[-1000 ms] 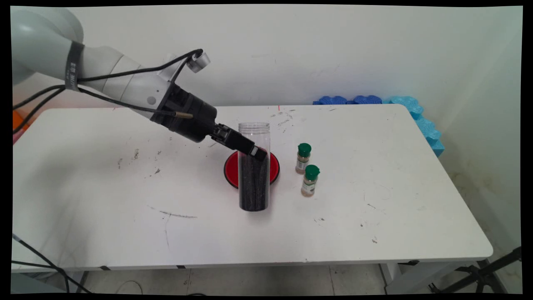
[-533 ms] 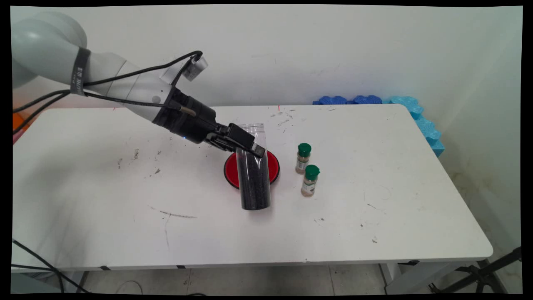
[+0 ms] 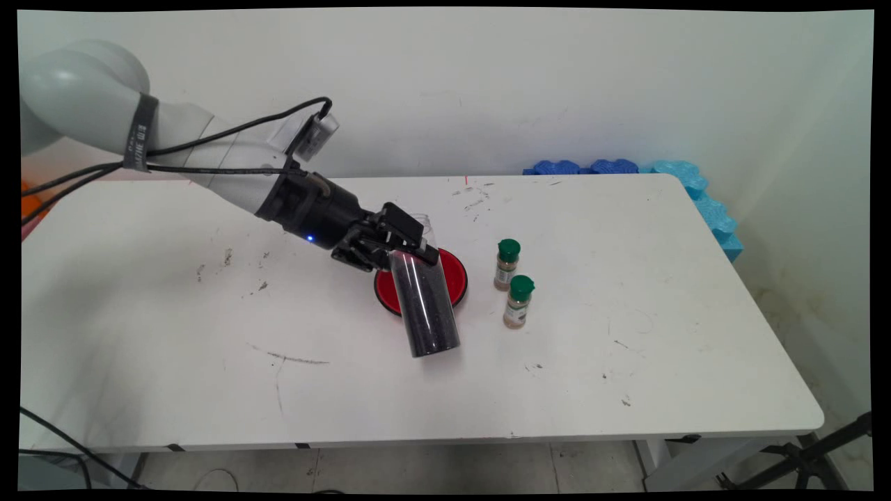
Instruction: Pour the black seasoning powder in the red bowl
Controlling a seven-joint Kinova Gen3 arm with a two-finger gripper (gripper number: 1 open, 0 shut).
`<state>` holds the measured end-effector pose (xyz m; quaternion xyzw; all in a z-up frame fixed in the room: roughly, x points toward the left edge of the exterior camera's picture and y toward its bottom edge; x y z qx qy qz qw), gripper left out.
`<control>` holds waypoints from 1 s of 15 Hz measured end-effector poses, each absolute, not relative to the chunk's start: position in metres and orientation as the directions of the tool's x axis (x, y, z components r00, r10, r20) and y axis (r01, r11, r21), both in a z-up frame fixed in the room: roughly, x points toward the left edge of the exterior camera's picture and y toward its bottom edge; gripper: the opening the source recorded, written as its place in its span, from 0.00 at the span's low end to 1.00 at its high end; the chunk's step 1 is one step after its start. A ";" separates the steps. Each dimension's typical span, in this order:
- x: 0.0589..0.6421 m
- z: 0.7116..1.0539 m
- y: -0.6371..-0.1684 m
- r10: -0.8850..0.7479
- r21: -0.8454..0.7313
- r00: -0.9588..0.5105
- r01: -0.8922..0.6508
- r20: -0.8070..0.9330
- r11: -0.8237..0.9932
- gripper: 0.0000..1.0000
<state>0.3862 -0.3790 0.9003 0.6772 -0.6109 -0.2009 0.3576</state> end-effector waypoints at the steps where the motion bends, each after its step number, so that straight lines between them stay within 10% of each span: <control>1: 0.386 0.899 -0.378 -0.972 0.733 0.184 -0.680 0.147 -0.018 0.00; 15: 0.384 0.877 -0.385 -0.916 0.751 0.379 -0.565 -0.132 -0.342 0.00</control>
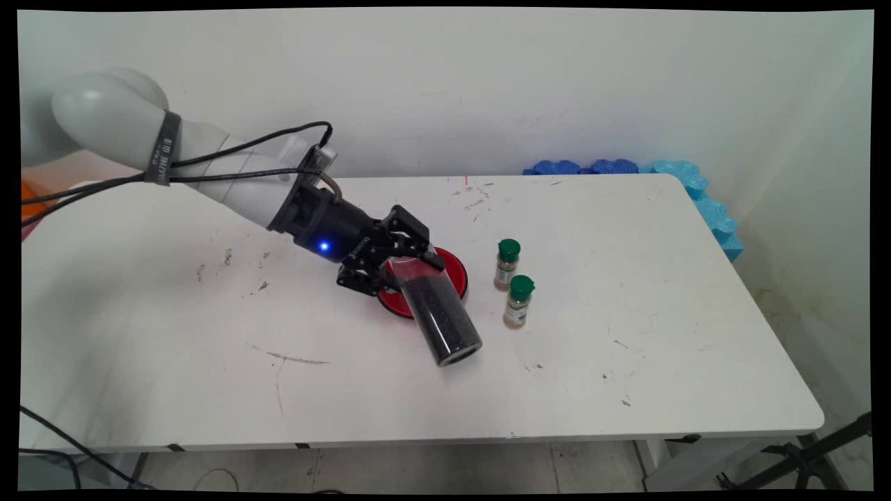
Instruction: Pour the black seasoning powder in the red bowl
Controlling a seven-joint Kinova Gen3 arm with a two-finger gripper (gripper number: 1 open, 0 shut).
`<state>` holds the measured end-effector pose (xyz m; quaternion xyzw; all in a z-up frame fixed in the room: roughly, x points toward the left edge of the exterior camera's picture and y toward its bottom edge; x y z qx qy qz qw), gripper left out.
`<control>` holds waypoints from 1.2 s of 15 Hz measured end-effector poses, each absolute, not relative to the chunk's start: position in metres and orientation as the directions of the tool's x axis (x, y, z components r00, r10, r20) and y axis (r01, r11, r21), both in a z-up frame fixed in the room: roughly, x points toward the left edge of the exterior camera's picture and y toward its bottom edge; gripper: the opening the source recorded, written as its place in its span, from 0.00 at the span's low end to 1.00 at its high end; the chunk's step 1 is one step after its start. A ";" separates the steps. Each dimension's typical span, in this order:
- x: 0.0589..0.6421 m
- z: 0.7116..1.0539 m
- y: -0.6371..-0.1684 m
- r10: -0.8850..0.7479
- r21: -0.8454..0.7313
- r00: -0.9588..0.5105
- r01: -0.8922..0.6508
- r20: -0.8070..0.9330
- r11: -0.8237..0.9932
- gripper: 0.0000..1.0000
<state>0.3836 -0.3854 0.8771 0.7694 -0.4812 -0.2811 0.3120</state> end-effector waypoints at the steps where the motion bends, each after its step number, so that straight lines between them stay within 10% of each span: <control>1: 0.384 0.876 -0.387 -0.909 0.750 0.390 -0.556 -0.146 -0.358 0.00; 18: 0.383 0.870 -0.402 -0.797 0.728 0.487 -0.390 -0.356 -0.564 0.00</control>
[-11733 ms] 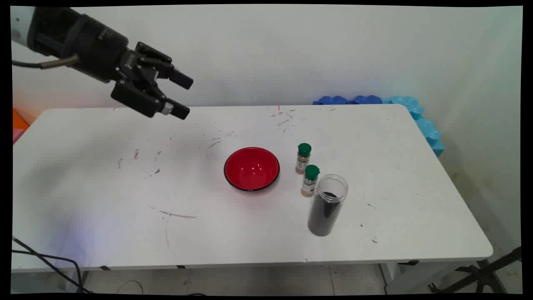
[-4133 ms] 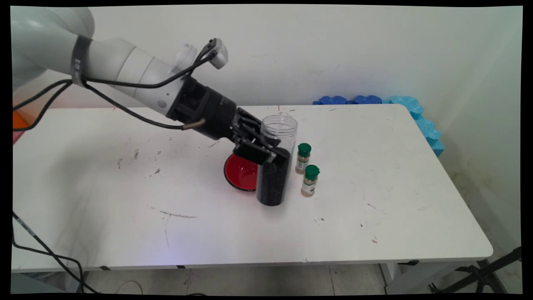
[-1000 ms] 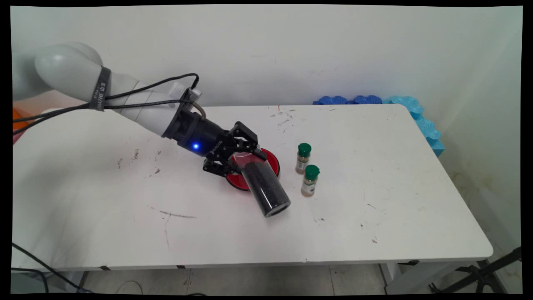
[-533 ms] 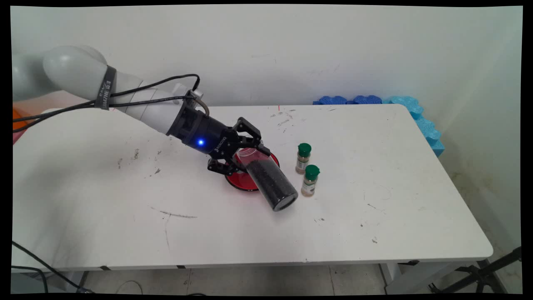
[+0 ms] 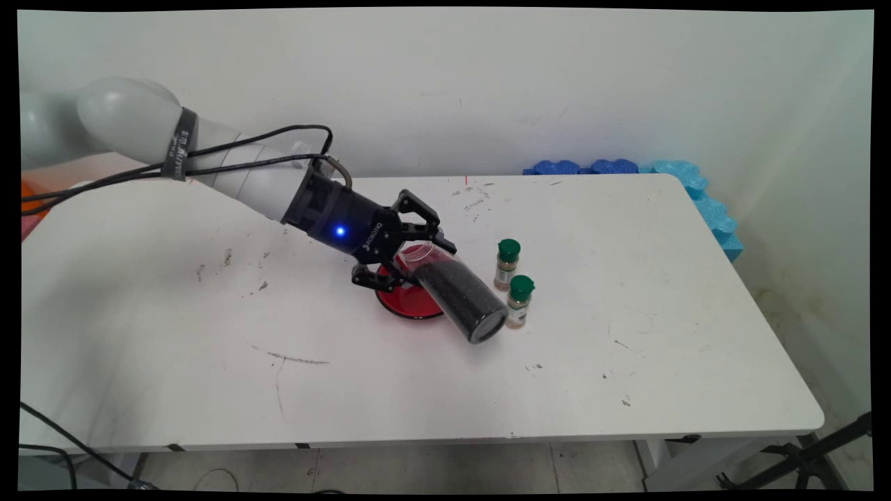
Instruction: Pour the black seasoning powder in the red bowl
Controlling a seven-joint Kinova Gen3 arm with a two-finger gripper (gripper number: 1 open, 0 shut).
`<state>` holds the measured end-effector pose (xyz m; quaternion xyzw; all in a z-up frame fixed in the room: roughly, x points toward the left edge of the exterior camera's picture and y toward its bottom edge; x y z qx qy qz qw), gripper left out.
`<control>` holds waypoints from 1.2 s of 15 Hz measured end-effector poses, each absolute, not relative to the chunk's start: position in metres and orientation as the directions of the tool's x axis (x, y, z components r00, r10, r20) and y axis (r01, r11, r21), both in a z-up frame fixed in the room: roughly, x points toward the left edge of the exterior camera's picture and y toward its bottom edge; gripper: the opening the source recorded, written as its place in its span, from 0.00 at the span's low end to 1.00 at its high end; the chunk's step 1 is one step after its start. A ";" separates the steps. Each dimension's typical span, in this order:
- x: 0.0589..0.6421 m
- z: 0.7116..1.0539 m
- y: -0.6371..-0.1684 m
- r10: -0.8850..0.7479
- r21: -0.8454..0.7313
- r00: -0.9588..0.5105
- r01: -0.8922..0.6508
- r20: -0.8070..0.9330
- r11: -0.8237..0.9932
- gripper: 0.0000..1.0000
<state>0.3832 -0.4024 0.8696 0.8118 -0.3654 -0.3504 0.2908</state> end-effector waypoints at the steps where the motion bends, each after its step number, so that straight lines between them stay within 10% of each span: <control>1: 0.383 0.870 -0.403 -0.790 0.726 0.491 -0.381 -0.367 -0.573 0.00; 18: 0.394 0.864 -0.409 -0.678 0.686 0.536 -0.229 -0.504 -0.691 0.00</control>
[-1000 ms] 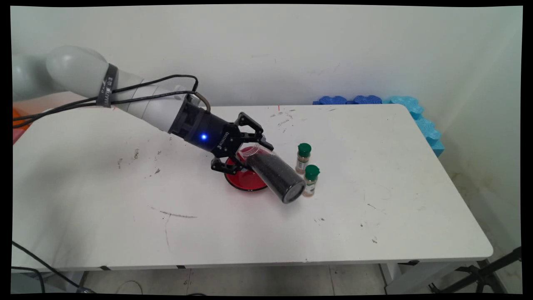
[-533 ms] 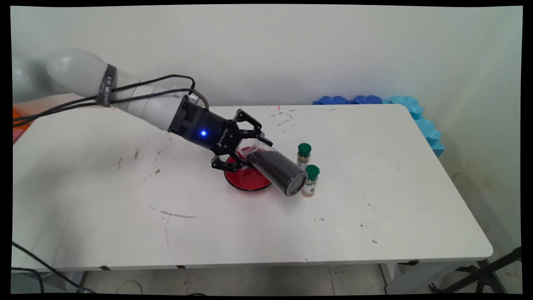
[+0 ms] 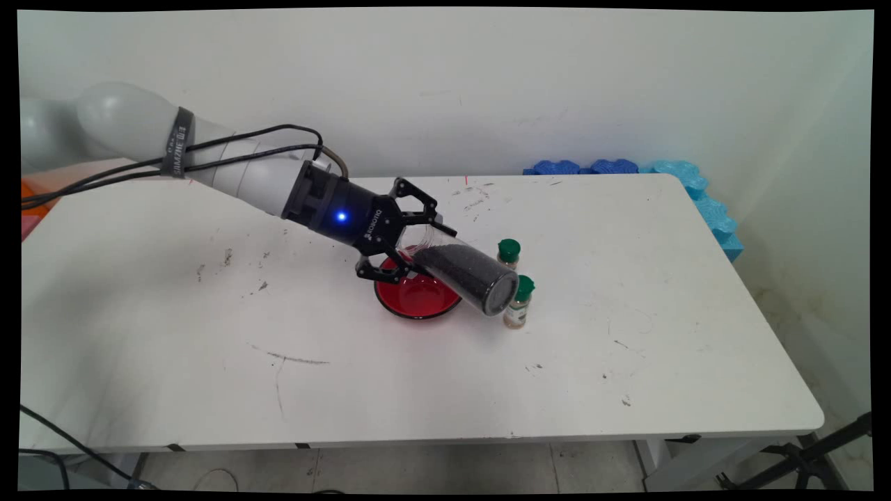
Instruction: Pour the black seasoning powder in the red bowl
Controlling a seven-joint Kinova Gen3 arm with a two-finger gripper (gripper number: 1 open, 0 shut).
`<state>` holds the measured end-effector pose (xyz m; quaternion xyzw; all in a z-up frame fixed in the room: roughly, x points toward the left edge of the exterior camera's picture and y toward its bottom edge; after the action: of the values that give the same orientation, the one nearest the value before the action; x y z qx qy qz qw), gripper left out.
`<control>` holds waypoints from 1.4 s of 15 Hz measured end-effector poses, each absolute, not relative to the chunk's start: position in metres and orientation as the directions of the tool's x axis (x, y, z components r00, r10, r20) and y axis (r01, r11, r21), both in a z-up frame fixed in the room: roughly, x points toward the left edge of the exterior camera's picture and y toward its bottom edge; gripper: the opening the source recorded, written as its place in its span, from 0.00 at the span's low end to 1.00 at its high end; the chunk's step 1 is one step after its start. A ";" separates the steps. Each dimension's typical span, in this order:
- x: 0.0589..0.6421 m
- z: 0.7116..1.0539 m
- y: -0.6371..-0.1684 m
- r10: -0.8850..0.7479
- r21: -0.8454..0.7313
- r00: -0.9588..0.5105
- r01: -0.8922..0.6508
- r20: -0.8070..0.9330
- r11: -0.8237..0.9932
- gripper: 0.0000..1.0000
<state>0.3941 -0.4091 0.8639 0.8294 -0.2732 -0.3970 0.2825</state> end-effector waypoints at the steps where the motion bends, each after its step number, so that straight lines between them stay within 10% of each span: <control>1: 0.394 0.863 -0.409 -0.671 0.682 0.536 -0.220 -0.512 -0.697 0.00; 21: 0.394 0.856 -0.408 -0.548 0.615 0.552 -0.079 -0.629 -0.785 0.00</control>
<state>0.3935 -0.4084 0.8559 0.8384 -0.1869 -0.4350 0.2698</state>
